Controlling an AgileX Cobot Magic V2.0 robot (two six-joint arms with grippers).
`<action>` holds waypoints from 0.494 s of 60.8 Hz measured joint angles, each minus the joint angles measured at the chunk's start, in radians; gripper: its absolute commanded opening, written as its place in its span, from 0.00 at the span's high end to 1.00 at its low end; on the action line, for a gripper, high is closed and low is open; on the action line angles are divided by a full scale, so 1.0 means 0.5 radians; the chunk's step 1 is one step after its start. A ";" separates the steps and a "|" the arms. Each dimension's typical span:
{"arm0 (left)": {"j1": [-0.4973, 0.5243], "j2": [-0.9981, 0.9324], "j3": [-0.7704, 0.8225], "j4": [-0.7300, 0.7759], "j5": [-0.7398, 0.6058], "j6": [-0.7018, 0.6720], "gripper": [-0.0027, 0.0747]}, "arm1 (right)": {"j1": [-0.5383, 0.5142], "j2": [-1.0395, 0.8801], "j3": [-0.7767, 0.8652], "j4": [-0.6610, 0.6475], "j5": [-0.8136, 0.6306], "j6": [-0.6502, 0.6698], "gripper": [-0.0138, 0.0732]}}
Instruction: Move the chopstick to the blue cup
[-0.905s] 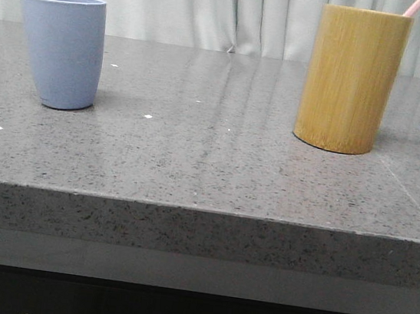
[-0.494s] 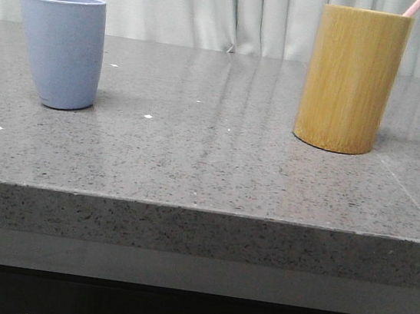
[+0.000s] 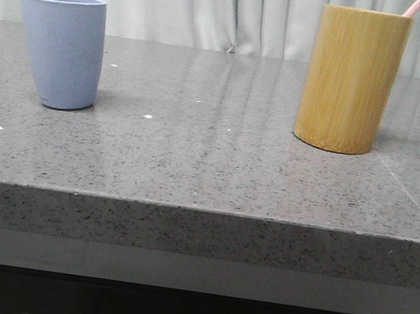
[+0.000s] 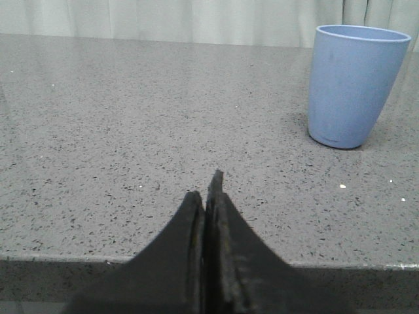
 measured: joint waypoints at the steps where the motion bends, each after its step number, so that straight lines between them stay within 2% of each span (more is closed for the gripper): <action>1: 0.000 0.000 0.000 0.000 0.000 0.000 0.99 | 0.000 0.000 0.000 0.000 0.000 0.000 0.98; 30: 0.000 0.000 0.000 -0.001 -0.057 0.000 0.99 | 0.000 0.000 0.000 0.013 -0.012 0.000 0.98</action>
